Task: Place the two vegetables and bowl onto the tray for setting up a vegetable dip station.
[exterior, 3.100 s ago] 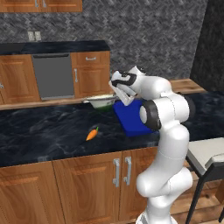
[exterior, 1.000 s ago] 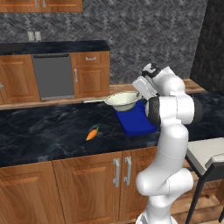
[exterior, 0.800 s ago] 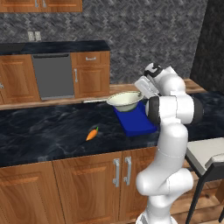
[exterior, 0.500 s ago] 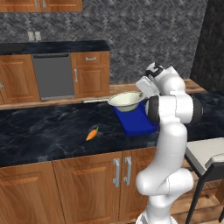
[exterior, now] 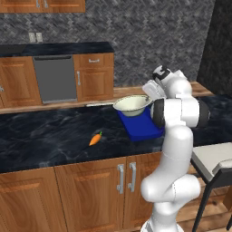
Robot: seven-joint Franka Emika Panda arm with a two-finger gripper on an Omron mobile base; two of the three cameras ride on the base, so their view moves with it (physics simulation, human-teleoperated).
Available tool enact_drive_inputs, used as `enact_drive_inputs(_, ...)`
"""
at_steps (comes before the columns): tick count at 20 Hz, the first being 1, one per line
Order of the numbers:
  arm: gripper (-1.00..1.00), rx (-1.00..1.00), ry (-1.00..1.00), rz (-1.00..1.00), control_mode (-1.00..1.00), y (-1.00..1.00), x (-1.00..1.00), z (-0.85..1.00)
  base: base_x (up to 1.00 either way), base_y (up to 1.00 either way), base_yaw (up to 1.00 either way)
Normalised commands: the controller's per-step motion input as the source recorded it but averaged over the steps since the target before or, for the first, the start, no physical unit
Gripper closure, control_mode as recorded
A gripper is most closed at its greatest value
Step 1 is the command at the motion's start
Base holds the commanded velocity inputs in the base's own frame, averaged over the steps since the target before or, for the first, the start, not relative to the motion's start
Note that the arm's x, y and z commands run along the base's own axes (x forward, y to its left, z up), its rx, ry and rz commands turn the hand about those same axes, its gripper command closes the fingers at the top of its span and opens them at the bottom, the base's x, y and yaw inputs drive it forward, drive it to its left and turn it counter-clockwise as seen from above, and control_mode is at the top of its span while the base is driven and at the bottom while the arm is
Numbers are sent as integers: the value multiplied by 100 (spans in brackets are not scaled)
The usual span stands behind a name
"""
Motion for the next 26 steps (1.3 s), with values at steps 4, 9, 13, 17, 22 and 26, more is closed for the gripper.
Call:
enact_drive_inputs(4, 100, 1, -1, 2, -100, -8, 0, -6, 0, 0, 0)
enact_drive_inputs(9, 100, 3, -1, 2, -100, -6, 2, -3, 0, 0, 0)
enact_drive_inputs(13, 100, 5, -2, 2, -100, -6, 1, -1, 0, 0, 0)
enact_drive_inputs(17, 100, 4, 0, 1, -100, -7, 7, -3, 0, 0, 0)
enact_drive_inputs(22, 100, 1, 0, 1, -100, -10, 4, -4, 0, 0, 0)
enact_drive_inputs(26, 100, 0, 0, 2, -100, -10, 0, -3, 0, 0, 0)
